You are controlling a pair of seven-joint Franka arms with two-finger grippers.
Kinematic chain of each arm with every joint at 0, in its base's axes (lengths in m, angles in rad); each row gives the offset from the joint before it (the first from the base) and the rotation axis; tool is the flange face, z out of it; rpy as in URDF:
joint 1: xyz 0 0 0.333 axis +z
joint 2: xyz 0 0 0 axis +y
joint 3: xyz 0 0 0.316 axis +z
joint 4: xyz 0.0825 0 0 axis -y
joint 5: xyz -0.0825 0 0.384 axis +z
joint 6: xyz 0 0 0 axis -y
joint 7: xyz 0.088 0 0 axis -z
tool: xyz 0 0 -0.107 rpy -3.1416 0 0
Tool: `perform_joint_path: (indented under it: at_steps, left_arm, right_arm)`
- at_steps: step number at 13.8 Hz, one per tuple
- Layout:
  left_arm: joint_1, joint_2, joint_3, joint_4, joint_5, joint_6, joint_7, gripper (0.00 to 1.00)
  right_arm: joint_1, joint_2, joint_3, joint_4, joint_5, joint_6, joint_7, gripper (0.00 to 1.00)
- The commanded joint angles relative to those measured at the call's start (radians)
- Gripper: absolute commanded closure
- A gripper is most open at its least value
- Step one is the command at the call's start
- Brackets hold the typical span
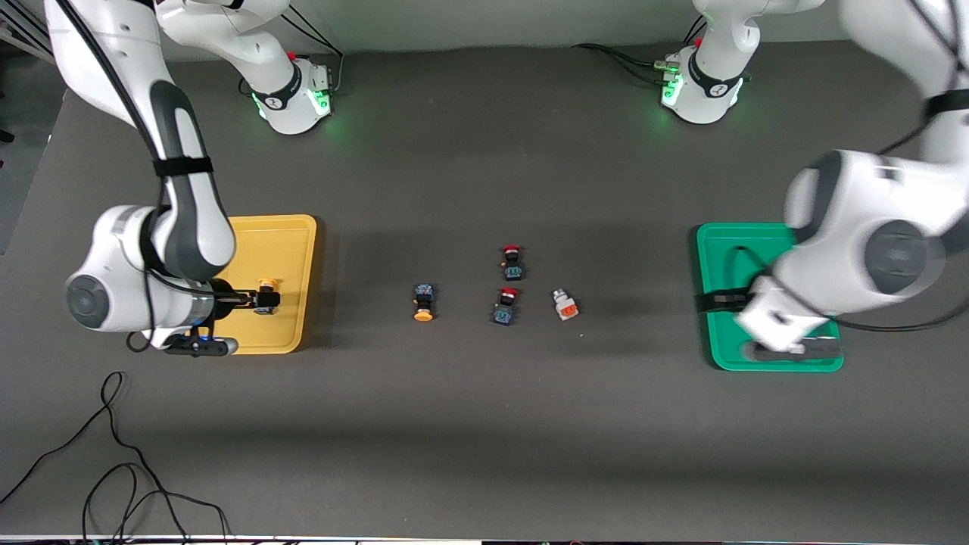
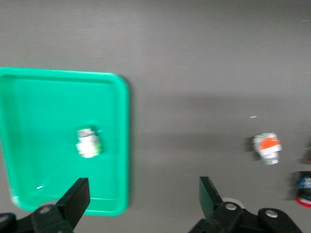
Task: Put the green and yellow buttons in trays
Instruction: 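Reach the left gripper to the white button while the right gripper reaches another orange button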
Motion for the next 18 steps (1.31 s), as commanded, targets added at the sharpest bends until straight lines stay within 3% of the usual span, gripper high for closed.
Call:
perform_joint_path:
  at_steps: [1,3,8,13,16,18]
  left_arm:
    - [-0.119,0.043,0.015,0.015,0.002,0.061,-0.145,0.0]
    - [-0.187,0.061,0.015,-0.013,0.002,0.126,-0.226,0.0]
    - [-0.293,0.173,0.015,-0.041,0.002,0.267,-0.515,0.0]
    - [-0.316,0.255,0.018,-0.14,0.012,0.463,-0.569,0.0]
    - [-0.316,0.296,0.02,-0.162,0.014,0.517,-0.57,0.01]
    - [-0.316,0.302,0.02,-0.162,0.014,0.523,-0.572,0.17]
  right_arm:
    - [0.012,-0.002,0.009,0.049,0.09,-0.029,0.061,0.0]
    - [0.062,0.012,0.038,0.085,0.118,-0.026,0.164,0.0]
    - [0.225,0.121,0.041,0.166,0.123,0.04,0.414,0.0]
    - [0.372,0.248,0.041,0.166,0.127,0.231,0.565,0.0]
    - [0.402,0.334,0.064,0.168,0.188,0.356,0.563,0.0]
    - [0.402,0.366,0.088,0.18,0.187,0.379,0.562,0.0]
